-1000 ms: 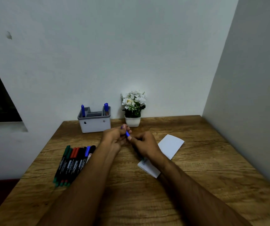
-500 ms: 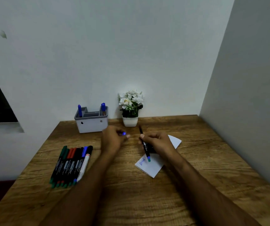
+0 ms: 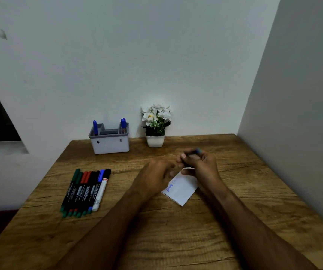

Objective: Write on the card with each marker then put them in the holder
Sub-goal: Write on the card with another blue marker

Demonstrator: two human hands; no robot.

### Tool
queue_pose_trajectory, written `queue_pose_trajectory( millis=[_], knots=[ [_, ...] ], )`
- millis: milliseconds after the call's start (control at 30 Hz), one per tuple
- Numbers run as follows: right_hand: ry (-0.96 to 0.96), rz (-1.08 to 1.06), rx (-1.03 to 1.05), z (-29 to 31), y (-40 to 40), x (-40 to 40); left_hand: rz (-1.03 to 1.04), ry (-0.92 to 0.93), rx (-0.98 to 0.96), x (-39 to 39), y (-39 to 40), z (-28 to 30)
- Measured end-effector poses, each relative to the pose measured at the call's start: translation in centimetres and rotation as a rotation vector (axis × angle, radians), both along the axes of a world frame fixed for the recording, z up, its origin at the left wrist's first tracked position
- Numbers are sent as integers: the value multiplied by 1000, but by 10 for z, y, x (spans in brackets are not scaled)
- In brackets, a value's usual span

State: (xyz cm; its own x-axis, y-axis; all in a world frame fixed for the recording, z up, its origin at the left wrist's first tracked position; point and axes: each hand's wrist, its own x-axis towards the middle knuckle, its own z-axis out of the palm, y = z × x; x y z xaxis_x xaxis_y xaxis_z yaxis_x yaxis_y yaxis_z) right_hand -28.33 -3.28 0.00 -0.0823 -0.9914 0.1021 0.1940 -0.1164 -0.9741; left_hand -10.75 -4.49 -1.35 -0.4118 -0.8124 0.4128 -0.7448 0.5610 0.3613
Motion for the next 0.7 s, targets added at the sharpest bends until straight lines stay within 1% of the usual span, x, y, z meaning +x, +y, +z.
queue_pose_trajectory(
  millis=[133, 233, 367, 500, 600, 700],
  knots=[
    [139, -67, -62, -6, 3, -3, -101, -59, 46, 3, 8, -8],
    [265, -81, -108, -11, 7, -7, -76, -140, 102, 4, 12, -11],
    [372, -109, -66, -13, 11, -10, -70, -186, 177, 5, 19, -9],
    [414, -60, -67, -13, 16, -15, -84, -180, 180, 7, 27, -9],
    [464, -32, -50, -16, 15, -19, -87, -175, 229, 7, 28, -7],
    [560, 2, -81, -17, 15, -20, -94, -212, 235, 8, 28, -7]
  ],
)
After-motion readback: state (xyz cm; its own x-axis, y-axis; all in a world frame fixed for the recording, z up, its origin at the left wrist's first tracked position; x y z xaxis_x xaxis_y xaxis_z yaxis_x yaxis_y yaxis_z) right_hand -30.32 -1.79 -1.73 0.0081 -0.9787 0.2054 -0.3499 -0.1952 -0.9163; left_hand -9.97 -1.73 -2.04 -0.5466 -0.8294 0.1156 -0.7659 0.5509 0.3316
